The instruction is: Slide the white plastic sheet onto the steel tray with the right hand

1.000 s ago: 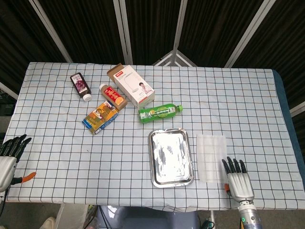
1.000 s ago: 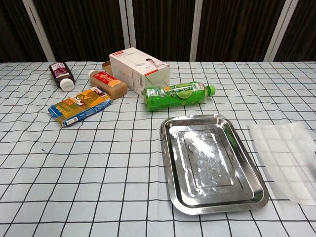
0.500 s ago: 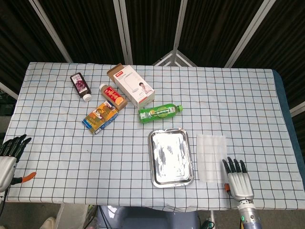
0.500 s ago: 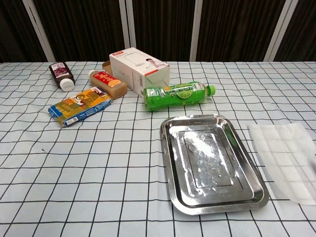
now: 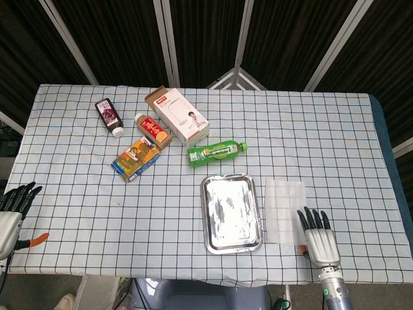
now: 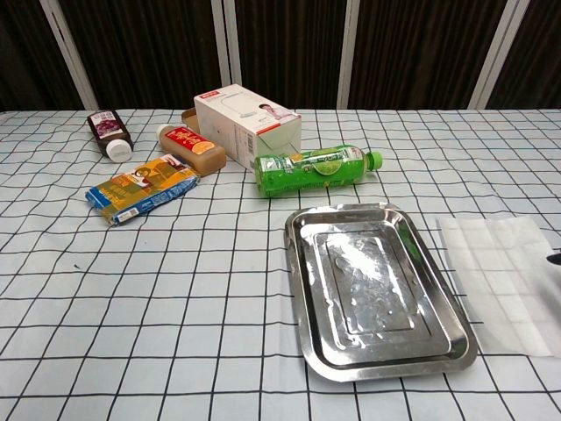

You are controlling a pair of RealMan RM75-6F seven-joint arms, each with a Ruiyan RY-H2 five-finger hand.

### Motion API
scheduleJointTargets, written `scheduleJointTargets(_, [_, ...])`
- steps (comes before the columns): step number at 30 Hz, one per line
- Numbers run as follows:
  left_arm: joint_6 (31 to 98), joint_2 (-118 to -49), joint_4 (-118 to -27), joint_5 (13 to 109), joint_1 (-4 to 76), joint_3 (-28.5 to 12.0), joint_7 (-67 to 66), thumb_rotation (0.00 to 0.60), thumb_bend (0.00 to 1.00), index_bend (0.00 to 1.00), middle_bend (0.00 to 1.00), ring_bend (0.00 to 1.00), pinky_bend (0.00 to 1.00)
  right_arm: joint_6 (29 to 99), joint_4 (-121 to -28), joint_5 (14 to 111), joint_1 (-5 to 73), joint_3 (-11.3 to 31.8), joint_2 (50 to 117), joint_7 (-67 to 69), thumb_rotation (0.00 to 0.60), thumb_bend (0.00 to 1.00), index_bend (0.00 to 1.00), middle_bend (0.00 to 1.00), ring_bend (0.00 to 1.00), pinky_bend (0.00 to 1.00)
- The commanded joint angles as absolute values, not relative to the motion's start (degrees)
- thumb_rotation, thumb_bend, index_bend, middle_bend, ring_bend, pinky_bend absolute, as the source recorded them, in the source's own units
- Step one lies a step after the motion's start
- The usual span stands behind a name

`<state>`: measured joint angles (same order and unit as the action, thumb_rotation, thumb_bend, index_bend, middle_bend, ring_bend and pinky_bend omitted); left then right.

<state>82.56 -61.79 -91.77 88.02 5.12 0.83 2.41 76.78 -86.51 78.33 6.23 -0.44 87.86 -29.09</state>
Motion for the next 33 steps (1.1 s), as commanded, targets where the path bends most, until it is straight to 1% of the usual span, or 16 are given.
scheduleJointTargets(1, [82.5, -61.8, -91.8, 88.0, 5.1, 0.8, 2.4, 0.600, 0.00, 0.00, 0.00, 0.00, 0.00, 79.0, -85.5, 81.7, 6.3, -0.4, 88.3, -25.5, 0.600, 0.43, 0.10, 0.00, 0.00, 0.00])
scheduleJointTargets(3, [82.5, -61.8, -91.8, 88.0, 5.1, 0.8, 2.3, 0.600, 0.00, 0.00, 0.00, 0.00, 0.00, 80.1, -84.4, 83.5, 6.3, -0.5, 88.6, -23.5, 0.600, 0.45, 0.23, 0.03, 0.00, 0.00])
scheduleJointTargets(5, [82.6, -61.8, -91.9, 87.9, 5.1, 0.8, 2.4, 0.600, 0.00, 0.00, 0.00, 0.00, 0.00, 80.8, -83.3, 84.5, 6.3, -0.6, 89.0, -22.0, 0.600, 0.46, 0.37, 0.08, 0.01, 0.00])
scheduleJointTargets(8, [82.5, -61.8, -91.9, 87.9, 5.1, 0.8, 2.4, 0.600, 0.00, 0.00, 0.00, 0.00, 0.00, 81.0, -82.2, 85.1, 6.3, -0.5, 89.5, -20.4, 0.600, 0.46, 0.53, 0.15, 0.04, 0.00])
scheduleJointTargets(12, [82.5, -61.7, -92.0, 87.9, 5.1, 0.8, 2.5, 0.600, 0.00, 0.00, 0.00, 0.00, 0.00, 81.4, -81.5, 85.6, 6.3, -0.3, 89.9, -19.0, 0.600, 0.46, 0.65, 0.20, 0.06, 0.00])
scheduleJointTargets(14, [82.4, -61.7, -92.0, 87.9, 5.1, 0.8, 2.6, 0.600, 0.00, 0.00, 0.00, 0.00, 0.00, 81.7, -81.3, 86.1, 6.3, -0.3, 90.0, -18.4, 0.600, 0.47, 0.69, 0.22, 0.07, 0.00])
scheduleJointTargets(17, [82.4, -61.7, -92.0, 87.9, 5.2, 0.8, 2.7, 0.600, 0.00, 0.00, 0.00, 0.00, 0.00, 82.1, -81.5, 86.7, 6.3, -0.3, 89.9, -17.7, 0.600, 0.49, 0.72, 0.23, 0.08, 0.00])
scheduleJointTargets(21, [82.3, -61.7, -92.0, 87.8, 5.2, 0.8, 2.8, 0.600, 0.00, 0.00, 0.00, 0.00, 0.00, 83.3, -82.5, 88.3, 6.4, -0.1, 89.4, -17.1, 0.600, 0.49, 0.72, 0.23, 0.09, 0.00])
scheduleJointTargets(27, [82.3, -61.7, -92.1, 87.9, 5.1, 0.8, 2.8, 0.600, 0.00, 0.00, 0.00, 0.00, 0.00, 85.9, -86.6, 91.1, 6.9, 0.9, 87.4, -16.2, 0.600, 0.49, 0.72, 0.23, 0.09, 0.00])
scheduleJointTargets(33, [82.2, -61.7, -92.2, 87.7, 5.1, 0.8, 2.7, 0.600, 0.00, 0.00, 0.00, 0.00, 0.00, 86.8, -89.8, 93.1, 7.1, 0.8, 85.6, -16.5, 0.600, 0.49, 0.72, 0.23, 0.09, 0.00])
